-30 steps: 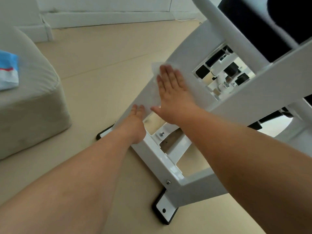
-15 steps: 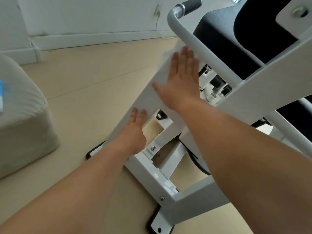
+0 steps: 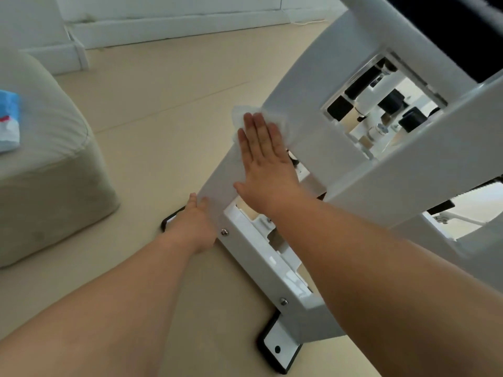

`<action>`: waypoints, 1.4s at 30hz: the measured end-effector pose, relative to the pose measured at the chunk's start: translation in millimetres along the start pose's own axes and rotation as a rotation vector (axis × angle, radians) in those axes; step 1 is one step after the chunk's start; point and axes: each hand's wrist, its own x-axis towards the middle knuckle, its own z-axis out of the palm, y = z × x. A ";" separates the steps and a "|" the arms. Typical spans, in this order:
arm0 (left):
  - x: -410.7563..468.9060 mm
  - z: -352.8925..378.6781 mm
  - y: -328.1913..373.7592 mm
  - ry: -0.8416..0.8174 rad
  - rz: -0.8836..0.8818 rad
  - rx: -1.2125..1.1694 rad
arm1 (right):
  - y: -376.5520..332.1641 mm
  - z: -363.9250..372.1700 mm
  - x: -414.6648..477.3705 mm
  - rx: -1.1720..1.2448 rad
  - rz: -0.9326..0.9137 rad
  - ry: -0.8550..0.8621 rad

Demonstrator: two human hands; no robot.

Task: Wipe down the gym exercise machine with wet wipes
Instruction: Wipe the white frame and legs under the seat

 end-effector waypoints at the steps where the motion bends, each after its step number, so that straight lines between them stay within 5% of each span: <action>1: 1.3 5.3 -7.3 -0.024 -0.033 0.047 | -7.3 5.6 -0.1 -0.016 -0.027 0.001; 6: 6.9 34.4 -42.7 -0.162 -0.131 0.291 | -47.5 37.4 -1.9 -0.025 -0.147 -0.047; 17: 12.7 49.4 -63.5 -0.233 -0.125 0.266 | -111.9 83.3 -11.1 -0.267 -0.578 -0.213; 25: 6.6 40.9 -62.5 -0.249 -0.107 0.229 | -55.0 35.8 -10.7 -0.061 -0.119 -0.060; 36: 8.8 32.7 -67.9 -0.345 -0.061 0.325 | -123.7 83.9 4.8 -0.448 -0.769 -0.256; 42: 6.3 24.5 -65.5 -0.384 -0.066 0.304 | -72.6 58.2 -7.9 -0.281 -0.514 -0.183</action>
